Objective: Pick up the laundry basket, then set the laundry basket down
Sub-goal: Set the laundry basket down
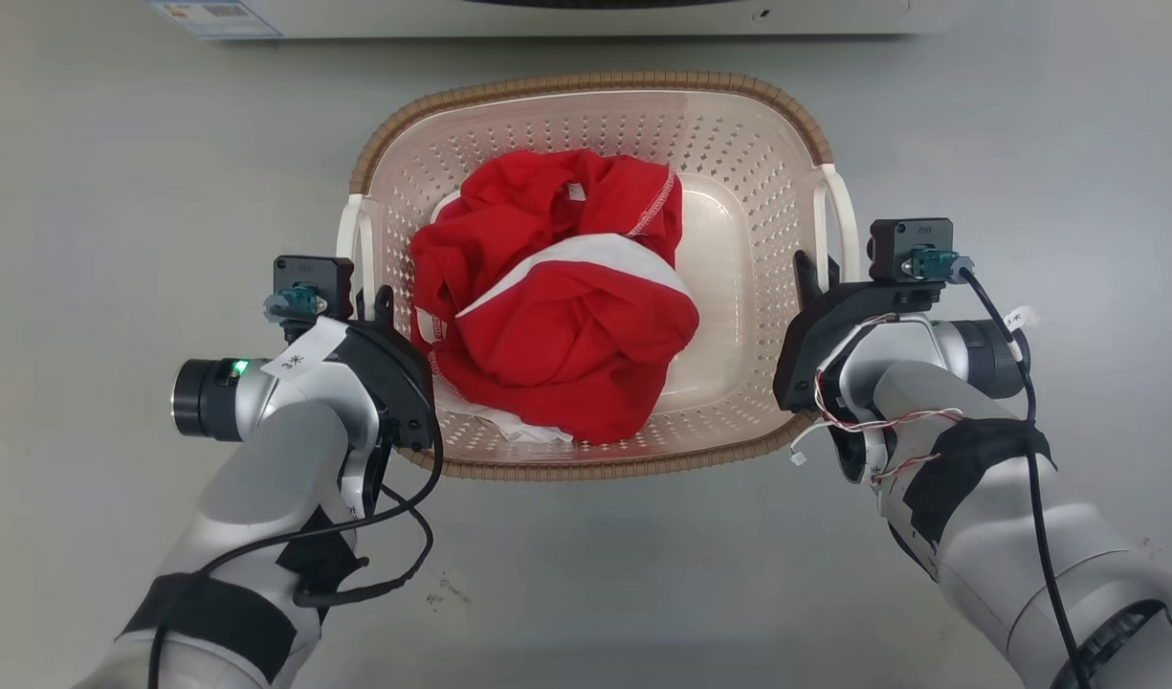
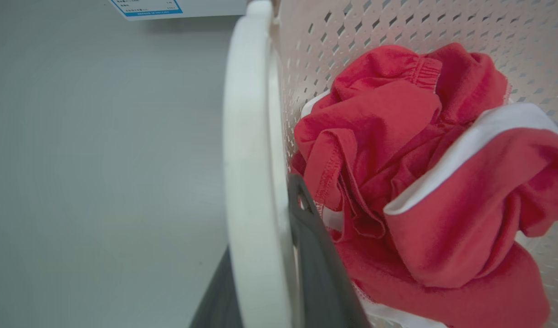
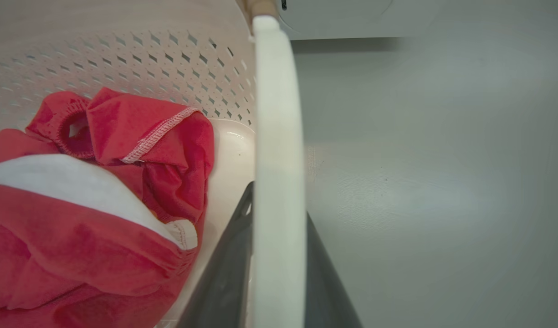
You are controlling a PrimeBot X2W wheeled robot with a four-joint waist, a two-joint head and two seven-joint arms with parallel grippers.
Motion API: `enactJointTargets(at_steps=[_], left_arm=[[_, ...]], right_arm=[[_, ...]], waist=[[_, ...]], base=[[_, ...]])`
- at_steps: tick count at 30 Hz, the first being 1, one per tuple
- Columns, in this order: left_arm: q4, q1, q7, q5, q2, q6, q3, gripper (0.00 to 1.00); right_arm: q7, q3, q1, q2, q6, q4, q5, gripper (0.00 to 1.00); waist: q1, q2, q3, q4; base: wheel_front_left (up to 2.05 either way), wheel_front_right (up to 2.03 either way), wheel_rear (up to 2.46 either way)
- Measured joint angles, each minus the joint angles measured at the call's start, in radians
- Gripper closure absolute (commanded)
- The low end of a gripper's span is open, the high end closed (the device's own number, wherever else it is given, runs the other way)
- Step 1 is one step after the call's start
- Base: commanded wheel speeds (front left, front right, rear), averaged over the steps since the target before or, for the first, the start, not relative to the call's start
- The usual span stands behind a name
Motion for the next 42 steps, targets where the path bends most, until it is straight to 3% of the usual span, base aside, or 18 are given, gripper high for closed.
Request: enactJointTargets(at_steps=[19, 36, 38, 39, 40, 41, 42], left_arm=[[0.014, -0.11, -0.059, 0.01, 0.001, 0.0, 0.007, 1.0], [0.037, -0.159, -0.109, 0.028, 0.0, -0.002, 0.009, 1.0], [0.042, -0.159, -0.112, 0.028, -0.002, -0.002, 0.009, 1.0], [0.043, -0.159, -0.114, 0.028, -0.002, -0.002, 0.009, 0.94], [0.045, -0.16, -0.117, 0.028, -0.002, -0.002, 0.009, 0.65], [0.048, -0.16, -0.117, 0.028, -0.003, -0.002, 0.009, 0.6], [0.05, -0.16, -0.118, 0.03, -0.002, -0.002, 0.009, 0.32]], right_arm=[[-0.045, 0.006, -0.103, -0.006, 0.0, 0.011, -0.014, 1.0], [-0.08, 0.015, -0.125, -0.006, 0.0, 0.016, -0.021, 1.0], [-0.08, 0.016, -0.128, -0.006, 0.0, 0.02, -0.021, 0.83], [-0.083, 0.017, -0.13, -0.005, 0.0, 0.021, -0.021, 0.77], [-0.085, 0.018, -0.132, -0.005, 0.0, 0.023, -0.022, 0.6], [-0.085, 0.018, -0.136, -0.005, 0.0, 0.026, -0.022, 0.52], [-0.088, 0.019, -0.141, -0.005, 0.001, 0.027, -0.024, 0.29]], waist=[[-0.0001, 0.0001, 0.16, 0.014], [-0.0002, -0.0001, 0.232, 0.02], [-0.0002, -0.0001, 0.234, 0.02], [-0.0003, -0.0001, 0.234, 0.02], [-0.0002, -0.0001, 0.234, 0.02], [-0.0003, -0.0001, 0.234, 0.02], [-0.0002, -0.0001, 0.234, 0.021]], base=[[0.0, 0.0, 0.0], [0.0, 0.0, 0.0], [0.0, 0.0, 0.0], [0.0, 0.0, 0.0], [0.0, 0.0, 0.0], [0.0, 0.0, 0.0], [0.0, 0.0, 0.0]])
